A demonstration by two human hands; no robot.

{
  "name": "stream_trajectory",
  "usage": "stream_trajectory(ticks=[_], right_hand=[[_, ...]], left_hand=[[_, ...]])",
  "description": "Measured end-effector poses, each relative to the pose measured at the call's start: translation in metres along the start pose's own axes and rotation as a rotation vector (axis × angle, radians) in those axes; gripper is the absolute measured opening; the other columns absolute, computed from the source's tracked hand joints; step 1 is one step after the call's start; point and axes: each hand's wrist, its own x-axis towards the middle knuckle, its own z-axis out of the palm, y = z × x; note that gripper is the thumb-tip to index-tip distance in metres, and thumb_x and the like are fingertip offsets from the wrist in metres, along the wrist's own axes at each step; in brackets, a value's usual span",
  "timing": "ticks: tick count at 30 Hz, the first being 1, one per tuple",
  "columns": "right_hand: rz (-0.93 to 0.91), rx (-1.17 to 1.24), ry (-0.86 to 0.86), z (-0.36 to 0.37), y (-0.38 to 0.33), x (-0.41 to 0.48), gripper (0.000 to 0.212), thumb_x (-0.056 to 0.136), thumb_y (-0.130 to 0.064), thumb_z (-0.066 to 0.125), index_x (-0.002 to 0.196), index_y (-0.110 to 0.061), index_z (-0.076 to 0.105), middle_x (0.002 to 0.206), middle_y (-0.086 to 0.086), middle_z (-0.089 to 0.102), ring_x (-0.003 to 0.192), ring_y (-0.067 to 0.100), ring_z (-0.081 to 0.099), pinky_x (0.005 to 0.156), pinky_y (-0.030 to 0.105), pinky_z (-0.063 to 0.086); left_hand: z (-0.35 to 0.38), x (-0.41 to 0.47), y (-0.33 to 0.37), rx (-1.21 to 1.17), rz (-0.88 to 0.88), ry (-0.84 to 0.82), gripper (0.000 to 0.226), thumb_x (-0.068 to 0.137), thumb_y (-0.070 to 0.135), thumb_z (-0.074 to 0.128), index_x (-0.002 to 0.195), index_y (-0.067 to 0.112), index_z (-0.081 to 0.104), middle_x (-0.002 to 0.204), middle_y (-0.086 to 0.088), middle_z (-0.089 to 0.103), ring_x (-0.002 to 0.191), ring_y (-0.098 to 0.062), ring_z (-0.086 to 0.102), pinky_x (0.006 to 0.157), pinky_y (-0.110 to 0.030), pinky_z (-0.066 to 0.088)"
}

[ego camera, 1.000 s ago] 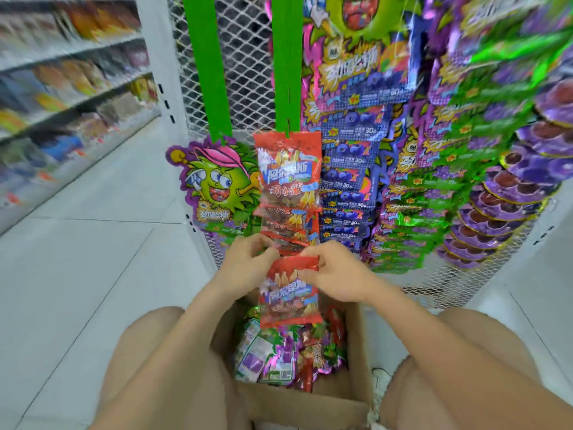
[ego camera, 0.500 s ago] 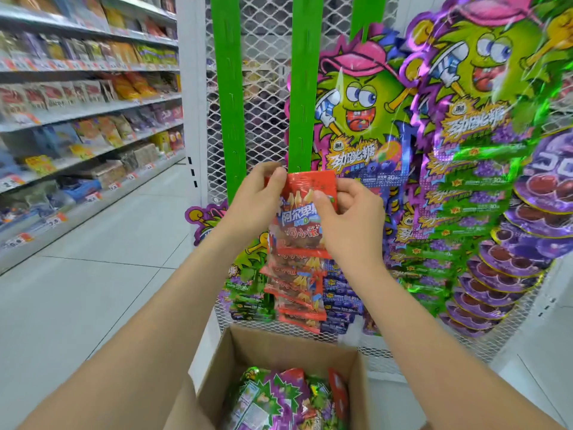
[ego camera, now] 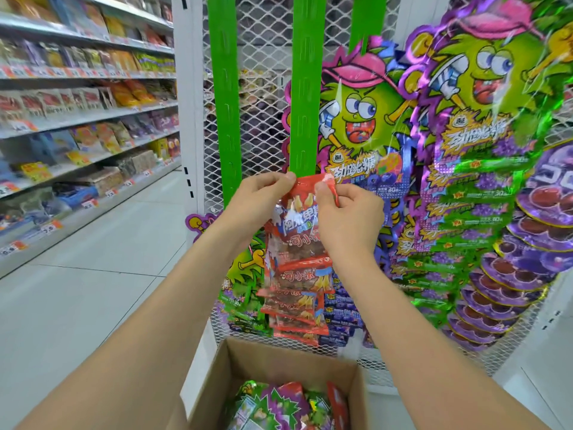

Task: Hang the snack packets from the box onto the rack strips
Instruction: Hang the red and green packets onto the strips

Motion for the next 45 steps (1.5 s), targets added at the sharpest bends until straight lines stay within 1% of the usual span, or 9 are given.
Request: stream_trajectory(ticks=[7,13,18,22,28,33,36,41,45], right_hand=[[-0.009,0.012,0.095,-0.001,-0.003,-0.003,0.030,0.094,-0.041,0.074,0.071,-0.024,0.066,0.055,-0.006,0.066,0.055,0.015,0.065,0.051,0.026,0.047],[-0.087,0.003,0.170,0.001,-0.001,-0.007,0.035,0.096,-0.039,0.073,0.067,-0.039,0.053,0.055,-0.015,0.063,0.056,0.008,0.065,0.060,0.030,0.049],[-0.112,-0.035,0.181,0.001,0.005,-0.008,0.031,0.094,-0.038,0.074,0.069,-0.035,0.056,0.055,-0.015,0.061,0.056,0.004,0.063,0.062,0.030,0.049],[-0.139,-0.025,0.179,-0.002,0.007,-0.010,0.024,0.094,-0.036,0.075,0.079,-0.020,0.067,0.053,-0.016,0.060,0.060,0.000,0.063,0.055,0.010,0.037],[-0.147,-0.025,0.161,-0.001,0.008,-0.013,0.025,0.095,-0.036,0.074,0.076,-0.024,0.062,0.051,-0.011,0.060,0.053,0.005,0.059,0.054,0.011,0.036],[-0.136,-0.029,0.159,0.001,0.014,-0.020,0.027,0.096,-0.038,0.072,0.076,-0.031,0.057,0.054,-0.011,0.063,0.056,0.007,0.062,0.055,0.012,0.038],[-0.140,-0.014,0.138,0.000,0.021,-0.024,0.022,0.097,-0.037,0.072,0.079,-0.027,0.064,0.059,-0.012,0.065,0.058,0.008,0.063,0.056,0.020,0.044],[-0.131,-0.053,0.105,-0.003,0.034,-0.027,0.020,0.097,-0.037,0.073,0.082,-0.024,0.068,0.065,-0.016,0.064,0.065,0.000,0.061,0.058,0.010,0.039],[-0.135,-0.067,0.105,-0.003,0.036,-0.025,0.021,0.098,-0.036,0.071,0.083,-0.023,0.067,0.065,-0.015,0.063,0.062,0.004,0.060,0.058,0.009,0.038]], left_hand=[[0.004,0.000,0.007,-0.026,-0.032,-0.048,0.026,0.107,0.038,0.059,0.107,0.019,0.076,0.101,0.002,0.082,0.095,-0.013,0.077,0.086,-0.030,0.054],[0.006,-0.001,0.006,-0.011,-0.041,-0.070,0.037,0.110,0.044,0.051,0.105,0.019,0.077,0.107,0.004,0.081,0.112,-0.018,0.073,0.113,-0.047,0.048],[0.010,-0.007,0.006,0.105,0.037,-0.055,0.052,0.114,0.044,0.036,0.105,0.009,0.074,0.101,-0.004,0.081,0.101,-0.021,0.076,0.096,-0.041,0.057],[0.008,-0.008,0.000,0.104,0.107,-0.039,0.057,0.114,0.044,0.037,0.103,-0.003,0.068,0.104,-0.023,0.076,0.094,-0.033,0.074,0.092,-0.046,0.057],[0.004,-0.011,0.000,0.059,0.098,-0.072,0.041,0.110,0.043,0.049,0.104,0.013,0.077,0.104,0.000,0.081,0.105,-0.020,0.074,0.099,-0.037,0.054],[-0.001,-0.016,-0.007,0.130,0.193,-0.075,0.022,0.108,0.027,0.060,0.093,0.017,0.073,0.083,0.005,0.075,0.077,-0.007,0.069,0.071,-0.022,0.054],[-0.002,-0.016,-0.010,0.175,0.229,-0.033,0.018,0.107,0.026,0.061,0.097,0.018,0.074,0.091,-0.002,0.078,0.085,-0.017,0.075,0.073,-0.033,0.061],[-0.002,-0.013,-0.022,0.245,0.246,0.055,0.014,0.102,0.031,0.069,0.095,0.021,0.076,0.088,-0.001,0.079,0.087,-0.026,0.075,0.078,-0.052,0.062],[0.001,-0.009,-0.027,0.261,0.242,0.089,0.013,0.099,0.036,0.072,0.097,0.025,0.077,0.088,0.004,0.079,0.087,-0.023,0.076,0.080,-0.053,0.062]])
